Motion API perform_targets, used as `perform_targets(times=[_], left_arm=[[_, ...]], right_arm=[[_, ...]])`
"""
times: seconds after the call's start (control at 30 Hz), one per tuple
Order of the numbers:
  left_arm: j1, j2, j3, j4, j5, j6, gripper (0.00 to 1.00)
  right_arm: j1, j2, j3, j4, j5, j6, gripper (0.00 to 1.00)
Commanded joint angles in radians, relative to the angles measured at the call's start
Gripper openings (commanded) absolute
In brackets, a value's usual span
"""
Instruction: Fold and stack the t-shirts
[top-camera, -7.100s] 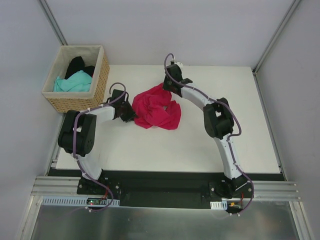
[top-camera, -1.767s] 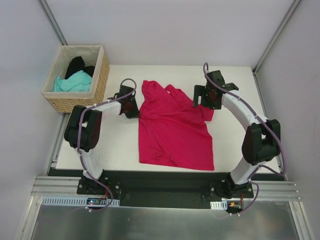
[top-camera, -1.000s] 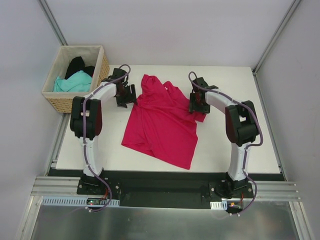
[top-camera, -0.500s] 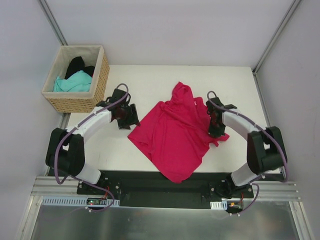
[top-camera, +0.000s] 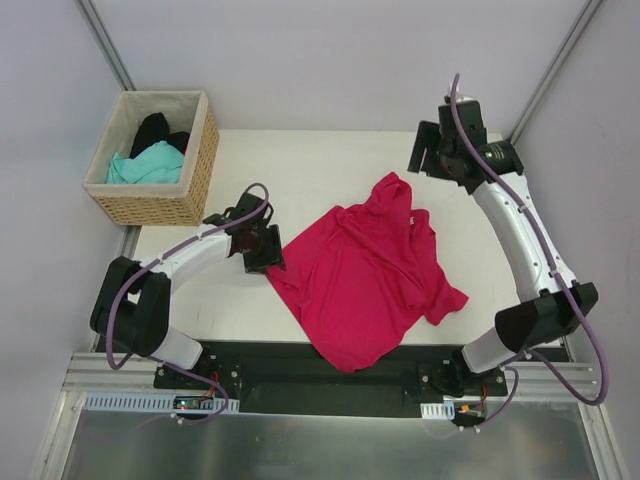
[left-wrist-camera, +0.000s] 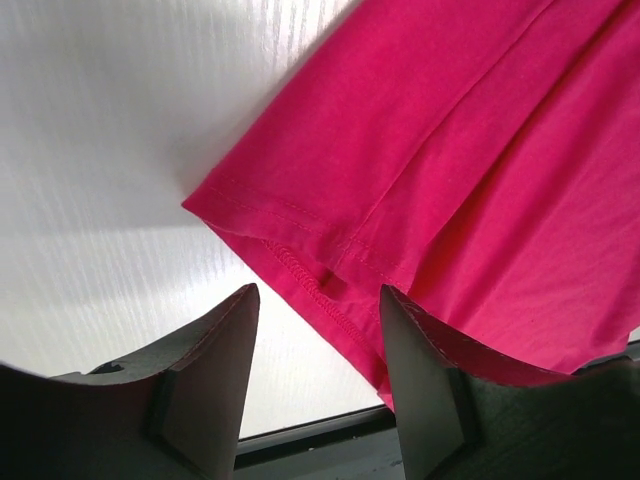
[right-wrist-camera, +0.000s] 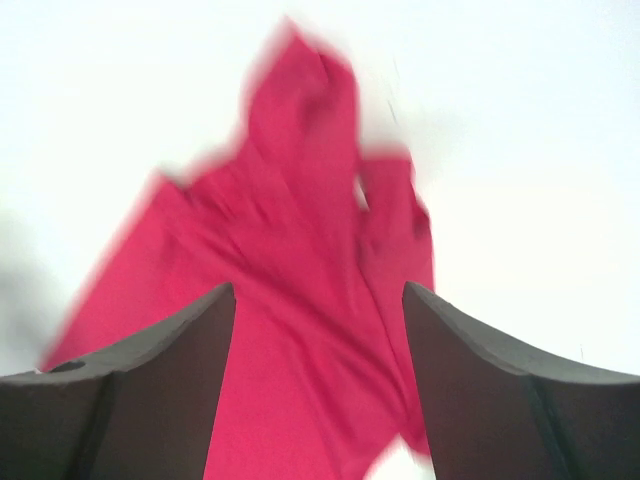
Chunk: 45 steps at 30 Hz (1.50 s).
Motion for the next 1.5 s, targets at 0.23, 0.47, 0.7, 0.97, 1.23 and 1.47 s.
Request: perform_targets(times=[0.23,0.47,0.7,0.97,1.23,1.47], left_arm=[[-0.013,-0.136,-0.082,0.001,-0.096,-0.196,0.45],[-0.092,-0.199,-0.146,0.044,-0.160,-0.492,0.36],[-0.184,-0.161,-0.177,0.073,-0.214,-0.716,0.38],[-0.237,-0.072,-0.159,0.099,-0.288,-0.833,0.39],[-0.215,-0.104,-0.175,0.148,-0.369,-0.772,0.38],[-0.206,-0.081,-0.212,0.176,-0.323,-0.771,0.37]], right_arm=[[-0.093,0.384,0.100,0.427,-0.123,0.098,0.67],[-0.101,0.492,0.092,0.507,-0.157,0.109,0.67],[-0.110,0.509,0.079,0.512,-0.195,0.090,0.66],[-0.141,0.451,-0.013,0.522,-0.224,0.070,0.66],[-0.144,0.388,-0.084,0.525,-0.237,0.043,0.67],[-0.144,0.391,-0.098,0.524,-0.237,0.051,0.67]])
